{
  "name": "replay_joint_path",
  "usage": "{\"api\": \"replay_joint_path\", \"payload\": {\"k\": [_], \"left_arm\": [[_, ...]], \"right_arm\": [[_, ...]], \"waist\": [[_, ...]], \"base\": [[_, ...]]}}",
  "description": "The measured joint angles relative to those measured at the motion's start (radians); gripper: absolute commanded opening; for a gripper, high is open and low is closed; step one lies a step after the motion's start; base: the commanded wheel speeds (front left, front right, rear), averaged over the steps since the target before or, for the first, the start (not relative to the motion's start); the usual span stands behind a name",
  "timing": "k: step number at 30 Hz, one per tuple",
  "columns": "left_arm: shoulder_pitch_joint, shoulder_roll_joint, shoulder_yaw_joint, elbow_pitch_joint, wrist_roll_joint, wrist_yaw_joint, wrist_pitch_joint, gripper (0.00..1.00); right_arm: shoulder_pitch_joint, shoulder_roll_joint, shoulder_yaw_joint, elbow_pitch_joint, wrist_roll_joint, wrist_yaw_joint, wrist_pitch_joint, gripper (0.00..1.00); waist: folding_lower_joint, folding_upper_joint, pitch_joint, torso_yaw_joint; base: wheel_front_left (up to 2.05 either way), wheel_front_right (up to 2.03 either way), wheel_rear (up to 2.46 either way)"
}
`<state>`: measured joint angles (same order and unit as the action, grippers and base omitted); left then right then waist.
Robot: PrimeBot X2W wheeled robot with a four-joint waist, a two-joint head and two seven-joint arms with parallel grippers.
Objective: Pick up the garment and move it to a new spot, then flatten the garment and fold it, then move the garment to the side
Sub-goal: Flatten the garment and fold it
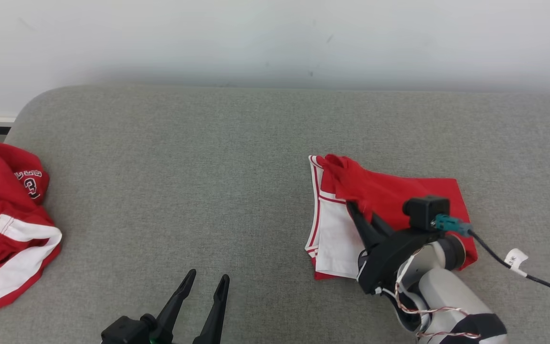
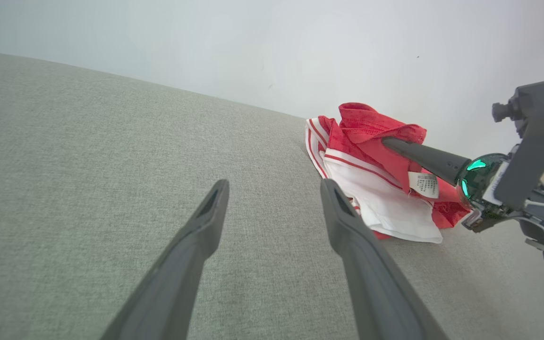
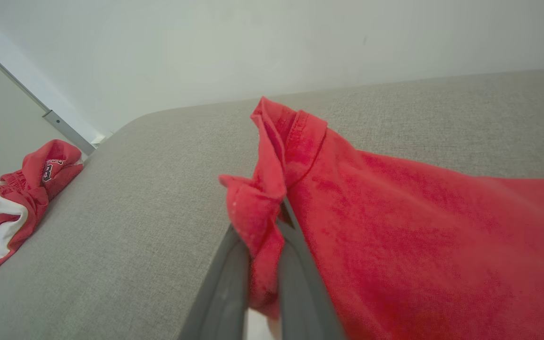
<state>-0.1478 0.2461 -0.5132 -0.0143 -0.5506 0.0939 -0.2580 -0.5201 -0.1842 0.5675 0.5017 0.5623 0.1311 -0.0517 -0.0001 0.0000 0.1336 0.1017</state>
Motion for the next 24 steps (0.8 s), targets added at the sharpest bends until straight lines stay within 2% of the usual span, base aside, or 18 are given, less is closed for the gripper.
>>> {"api": "replay_joint_path", "payload": {"k": [9, 10, 11, 12, 13, 19, 24], "left_arm": [[0.007, -0.007, 0.015, 0.002, 0.004, 0.000, -0.002, 1.00], [0.008, -0.008, 0.016, 0.003, 0.004, -0.002, -0.002, 1.00], [0.009, -0.009, 0.017, 0.003, 0.005, -0.002, -0.003, 1.00], [0.009, -0.012, 0.018, 0.004, 0.006, -0.002, -0.003, 1.00], [0.009, -0.014, 0.019, 0.004, 0.006, -0.003, -0.003, 1.00], [0.022, -0.025, 0.053, 0.017, 0.012, 0.023, -0.003, 1.00], [0.031, -0.047, 0.095, 0.016, 0.027, 0.037, -0.003, 1.00]], "right_arm": [[0.024, 0.056, -0.004, 0.062, -0.035, 0.000, -0.001, 0.00], [0.025, 0.061, -0.003, 0.067, -0.035, 0.000, -0.002, 0.11], [0.025, 0.066, -0.002, 0.073, -0.035, 0.000, -0.004, 0.29], [0.025, 0.069, -0.001, 0.078, -0.035, 0.000, -0.008, 0.59], [0.025, 0.071, -0.001, 0.082, -0.035, 0.000, -0.011, 1.00], [0.020, 0.075, 0.019, 0.064, -0.037, 0.000, -0.092, 1.00], [0.016, 0.026, -0.004, 0.042, -0.071, 0.000, -0.184, 1.00]], "waist": [[0.0000, 0.0000, -0.001, 0.020], [0.0000, 0.0000, -0.001, 0.020], [0.0000, 0.0000, -0.001, 0.020], [0.0000, 0.0000, -0.002, 0.020], [0.0001, 0.0000, -0.002, 0.020], [0.0000, 0.0000, -0.009, 0.008], [0.0000, 0.0000, -0.031, -0.009]], "base": [[0.00, 0.00, 0.00], [0.00, 0.00, 0.00], [0.00, 0.00, 0.00], [0.00, 0.00, 0.00], [0.00, 0.00, 0.00], [0.00, 0.00, 0.00], [0.00, 0.00, 0.00]]}}
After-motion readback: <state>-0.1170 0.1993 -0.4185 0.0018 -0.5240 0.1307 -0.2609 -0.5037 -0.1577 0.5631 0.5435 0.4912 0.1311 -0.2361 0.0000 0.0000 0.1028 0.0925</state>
